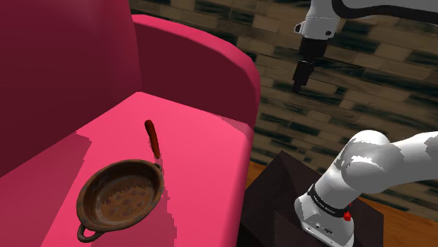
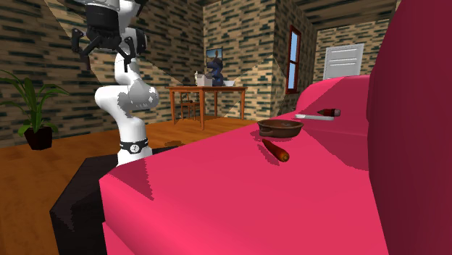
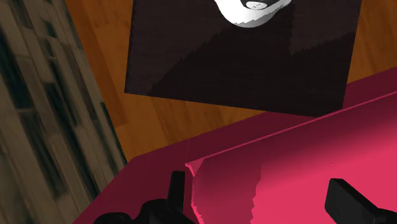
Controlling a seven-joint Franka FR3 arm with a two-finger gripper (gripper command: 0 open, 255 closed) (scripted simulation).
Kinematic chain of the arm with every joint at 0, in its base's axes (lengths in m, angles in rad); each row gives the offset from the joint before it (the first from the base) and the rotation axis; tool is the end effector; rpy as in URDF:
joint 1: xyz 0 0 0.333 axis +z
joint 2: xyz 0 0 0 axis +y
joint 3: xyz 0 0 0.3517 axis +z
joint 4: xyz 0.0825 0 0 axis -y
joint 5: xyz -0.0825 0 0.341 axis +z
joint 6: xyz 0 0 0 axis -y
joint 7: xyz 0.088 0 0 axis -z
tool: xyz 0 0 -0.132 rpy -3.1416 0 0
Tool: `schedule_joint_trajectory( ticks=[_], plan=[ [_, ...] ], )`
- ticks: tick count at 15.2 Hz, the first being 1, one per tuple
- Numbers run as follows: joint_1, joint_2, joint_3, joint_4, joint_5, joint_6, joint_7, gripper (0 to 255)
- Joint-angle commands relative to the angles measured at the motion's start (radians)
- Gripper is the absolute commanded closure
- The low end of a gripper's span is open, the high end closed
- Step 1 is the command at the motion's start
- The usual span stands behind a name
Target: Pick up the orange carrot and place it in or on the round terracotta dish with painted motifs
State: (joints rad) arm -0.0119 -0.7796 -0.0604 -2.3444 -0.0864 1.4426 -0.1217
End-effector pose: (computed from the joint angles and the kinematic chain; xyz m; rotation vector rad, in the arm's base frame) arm 0.2218 -0.0351 0.5835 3.1010 0.0988 -0.1965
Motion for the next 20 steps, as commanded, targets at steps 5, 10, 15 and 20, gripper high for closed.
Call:
schedule_joint_trajectory(
  ticks=[5, 10, 15, 20],
  plan=[
    [0.018, 0.019, 0.080, -0.047, 0.071, 0.083, 0.123, 0],
    [0.041, 0.080, 0.182, -0.074, 0.149, 0.199, 0.271, 0],
    [0.057, 0.180, 0.283, -0.064, 0.206, 0.321, 0.416, 0],
    [0.060, 0.314, 0.383, -0.017, 0.229, 0.442, 0.562, 0]
  ],
)
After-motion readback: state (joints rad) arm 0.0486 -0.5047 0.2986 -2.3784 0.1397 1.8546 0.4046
